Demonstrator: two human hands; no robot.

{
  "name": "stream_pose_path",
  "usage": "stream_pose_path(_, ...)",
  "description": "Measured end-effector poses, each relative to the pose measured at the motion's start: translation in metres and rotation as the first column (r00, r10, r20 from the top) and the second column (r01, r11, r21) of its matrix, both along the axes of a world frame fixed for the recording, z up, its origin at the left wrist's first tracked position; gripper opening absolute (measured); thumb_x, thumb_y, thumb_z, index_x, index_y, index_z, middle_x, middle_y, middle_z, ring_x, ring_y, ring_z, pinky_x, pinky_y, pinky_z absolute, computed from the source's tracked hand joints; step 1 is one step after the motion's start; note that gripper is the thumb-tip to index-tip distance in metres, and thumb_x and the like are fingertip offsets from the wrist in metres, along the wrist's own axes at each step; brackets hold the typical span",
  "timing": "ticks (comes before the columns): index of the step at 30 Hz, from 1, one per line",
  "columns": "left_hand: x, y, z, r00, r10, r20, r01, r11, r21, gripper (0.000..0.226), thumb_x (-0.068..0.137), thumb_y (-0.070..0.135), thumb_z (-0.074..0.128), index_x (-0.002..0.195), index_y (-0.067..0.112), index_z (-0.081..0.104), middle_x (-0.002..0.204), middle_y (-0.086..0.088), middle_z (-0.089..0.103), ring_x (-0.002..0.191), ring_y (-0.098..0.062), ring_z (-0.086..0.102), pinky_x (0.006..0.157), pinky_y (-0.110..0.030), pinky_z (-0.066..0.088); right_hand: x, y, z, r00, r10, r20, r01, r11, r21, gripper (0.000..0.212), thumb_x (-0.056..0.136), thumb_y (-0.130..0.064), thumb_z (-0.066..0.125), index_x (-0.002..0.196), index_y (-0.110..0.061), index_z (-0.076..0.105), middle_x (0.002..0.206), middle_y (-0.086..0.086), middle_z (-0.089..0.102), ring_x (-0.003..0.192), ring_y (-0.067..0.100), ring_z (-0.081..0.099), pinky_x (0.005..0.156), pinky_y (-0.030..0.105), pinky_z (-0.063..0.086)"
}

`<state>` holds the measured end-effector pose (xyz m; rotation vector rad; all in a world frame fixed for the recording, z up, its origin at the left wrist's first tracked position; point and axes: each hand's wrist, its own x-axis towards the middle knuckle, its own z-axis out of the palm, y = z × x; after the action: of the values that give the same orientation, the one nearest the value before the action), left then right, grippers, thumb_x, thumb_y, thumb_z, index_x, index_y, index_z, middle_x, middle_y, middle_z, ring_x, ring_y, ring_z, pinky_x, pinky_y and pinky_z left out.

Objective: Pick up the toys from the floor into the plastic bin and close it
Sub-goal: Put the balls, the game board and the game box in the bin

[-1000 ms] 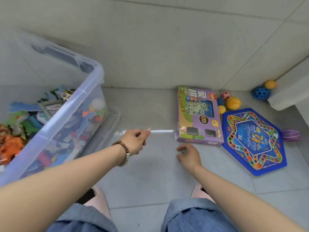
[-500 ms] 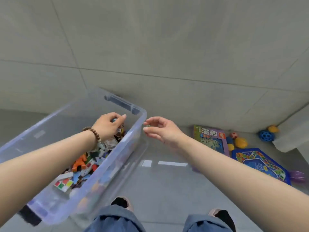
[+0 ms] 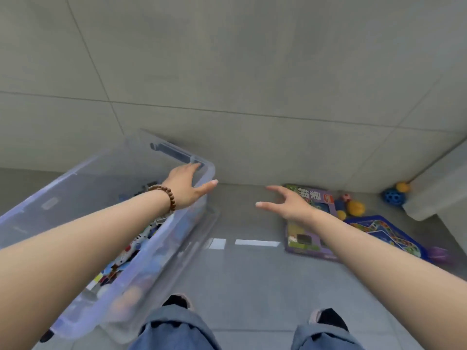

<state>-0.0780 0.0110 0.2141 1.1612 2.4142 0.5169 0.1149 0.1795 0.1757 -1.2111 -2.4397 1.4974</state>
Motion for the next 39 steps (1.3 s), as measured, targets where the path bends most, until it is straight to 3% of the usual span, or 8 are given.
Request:
stream_pose_path(4, 0.061, 0.077, -0.028, 0.985, -0.083, 0.153, 0.070, 0.993, 0.092, 0.067, 0.089, 0.049, 0.049, 0.143, 0.013, 0.032, 0.150, -0.006, 0.033, 0.139, -0.020, 0.029, 0.113, -0.029, 0.022, 0.081, 0.061, -0.037, 0.968, -0.240, 0.075, 0.245, 0.967, -0.072, 0.070, 0.078, -0.043, 0.071, 0.138, -0.020, 0.042, 0.144, 0.002, 0.042, 0.126, 0.021, 0.045, 0.093, 0.029, 0.041)
stream_pose_path(8, 0.110, 0.138, -0.093, 0.931, -0.077, 0.357, 0.103, 0.993, -0.056, 0.070, 0.090, 0.054, 0.043, 0.146, 0.015, 0.025, 0.153, -0.005, 0.028, 0.139, -0.021, 0.029, 0.111, -0.029, 0.023, 0.142, 0.091, -0.092, 0.903, -0.410, 0.128, 0.424, 0.897, -0.124, 0.068, 0.080, -0.039, 0.070, 0.138, -0.018, 0.041, 0.146, 0.005, 0.039, 0.128, 0.022, 0.042, 0.096, 0.030, 0.037)
stream_pose_path(18, 0.173, 0.198, -0.211, 0.826, 0.032, 0.563, 0.082, 0.981, -0.177, 0.063, 0.097, 0.039, 0.038, 0.147, 0.008, 0.015, 0.155, -0.007, 0.021, 0.140, -0.023, 0.027, 0.108, -0.026, 0.025, 0.162, 0.122, -0.176, 0.877, -0.475, 0.075, 0.477, 0.839, -0.261, 0.070, 0.084, -0.025, 0.069, 0.143, -0.017, 0.032, 0.144, 0.001, 0.040, 0.132, 0.017, 0.040, 0.094, 0.018, 0.034)
stream_pose_path(25, 0.168, 0.217, -0.239, 0.813, 0.105, 0.573, -0.043, 0.992, -0.121, 0.050, 0.095, 0.031, 0.048, 0.137, 0.008, 0.034, 0.141, -0.010, 0.044, 0.125, -0.026, 0.045, 0.095, -0.026, 0.036, 0.157, 0.137, -0.188, 0.812, -0.574, 0.101, 0.580, 0.778, -0.242, 0.070, 0.085, -0.024, 0.067, 0.144, -0.012, 0.030, 0.141, 0.005, 0.043, 0.125, 0.019, 0.046, 0.091, 0.021, 0.038)
stream_pose_path(29, 0.145, 0.215, -0.265, 0.933, 0.238, 0.271, -0.170, 0.953, -0.252, 0.064, 0.087, 0.043, 0.050, 0.140, 0.013, 0.029, 0.141, -0.016, 0.036, 0.124, -0.038, 0.042, 0.101, -0.044, 0.037, 0.159, 0.131, -0.201, 0.885, -0.458, 0.084, 0.465, 0.860, -0.212, 0.045, 0.085, -0.016, 0.068, 0.127, -0.008, 0.055, 0.108, 0.002, 0.060, 0.086, 0.007, 0.055, 0.067, 0.004, 0.042)
stream_pose_path(31, 0.141, 0.214, -0.270, 0.950, 0.263, 0.168, -0.214, 0.940, -0.264, 0.072, 0.086, 0.046, 0.049, 0.144, 0.012, 0.024, 0.145, -0.017, 0.030, 0.129, -0.039, 0.034, 0.106, -0.047, 0.031, 0.164, 0.146, -0.202, 0.886, -0.460, 0.062, 0.464, 0.881, -0.091, 0.036, 0.084, -0.016, 0.068, 0.119, -0.012, 0.060, 0.109, 0.001, 0.060, 0.085, 0.010, 0.053, 0.068, 0.013, 0.045)
stream_pose_path(35, 0.164, 0.227, -0.248, 0.970, 0.051, 0.237, -0.094, 0.981, 0.172, 0.057, 0.085, 0.040, 0.058, 0.134, 0.016, 0.042, 0.133, -0.003, 0.048, 0.124, -0.025, 0.044, 0.104, -0.040, 0.038, 0.174, 0.181, -0.199, 0.833, -0.552, 0.046, 0.546, 0.832, 0.094, 0.030, 0.084, -0.018, 0.067, 0.114, -0.017, 0.064, 0.107, 0.001, 0.058, 0.087, 0.013, 0.052, 0.078, 0.026, 0.047)
stream_pose_path(39, 0.188, 0.249, -0.233, 0.915, -0.237, 0.327, 0.203, 0.970, 0.136, 0.073, 0.085, 0.047, 0.058, 0.146, 0.025, 0.025, 0.149, 0.006, 0.030, 0.137, -0.014, 0.028, 0.113, -0.032, 0.027, 0.177, 0.197, -0.207, 0.865, -0.460, 0.203, 0.408, 0.878, 0.251, 0.030, 0.086, -0.028, 0.066, 0.115, -0.025, 0.062, 0.112, 0.002, 0.053, 0.098, 0.019, 0.052, 0.079, 0.027, 0.044)
